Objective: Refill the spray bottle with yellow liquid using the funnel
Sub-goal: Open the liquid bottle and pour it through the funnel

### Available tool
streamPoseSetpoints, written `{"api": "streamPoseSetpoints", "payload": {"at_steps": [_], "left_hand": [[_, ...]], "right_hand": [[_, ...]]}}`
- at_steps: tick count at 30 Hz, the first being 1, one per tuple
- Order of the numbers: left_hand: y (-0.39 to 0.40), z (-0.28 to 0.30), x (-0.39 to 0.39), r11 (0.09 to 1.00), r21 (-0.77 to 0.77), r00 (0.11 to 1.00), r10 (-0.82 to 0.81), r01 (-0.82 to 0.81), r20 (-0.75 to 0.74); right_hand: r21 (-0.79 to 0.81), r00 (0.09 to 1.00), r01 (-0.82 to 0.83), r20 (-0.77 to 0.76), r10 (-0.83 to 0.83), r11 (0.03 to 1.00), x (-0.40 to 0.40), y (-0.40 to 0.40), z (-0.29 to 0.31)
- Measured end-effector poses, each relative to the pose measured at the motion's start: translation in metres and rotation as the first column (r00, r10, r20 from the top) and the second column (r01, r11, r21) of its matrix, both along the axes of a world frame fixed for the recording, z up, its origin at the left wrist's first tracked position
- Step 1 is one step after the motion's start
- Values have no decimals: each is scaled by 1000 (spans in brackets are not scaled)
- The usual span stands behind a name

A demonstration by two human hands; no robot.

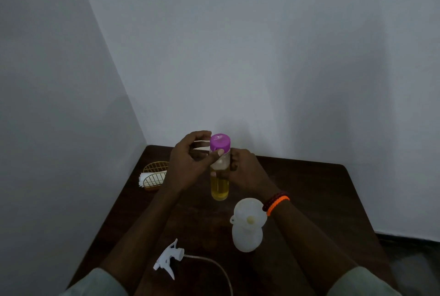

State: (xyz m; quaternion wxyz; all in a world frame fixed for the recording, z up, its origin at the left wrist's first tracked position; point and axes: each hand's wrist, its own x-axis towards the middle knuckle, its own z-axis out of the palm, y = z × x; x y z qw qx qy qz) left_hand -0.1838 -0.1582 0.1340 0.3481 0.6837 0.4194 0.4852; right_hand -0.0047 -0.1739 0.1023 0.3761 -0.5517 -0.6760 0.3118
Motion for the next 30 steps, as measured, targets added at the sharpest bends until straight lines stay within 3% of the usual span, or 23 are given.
{"api": "streamPoseSetpoints", "payload": {"at_steps": [5, 9, 30], "left_hand": [[-4, 1, 6, 999, 45, 999, -15, 17, -41], [-5, 1, 0, 1000, 31, 1000, -2, 2, 8], [5, -5, -9, 998, 25, 999, -48, 49, -19]], "right_hand": [[28, 999, -5, 49, 4, 1000, -5, 3, -1], [58, 1000, 11, 19, -12, 998, 5, 4, 4], [15, 999, -7, 44, 7, 1000, 10, 8, -1]]}}
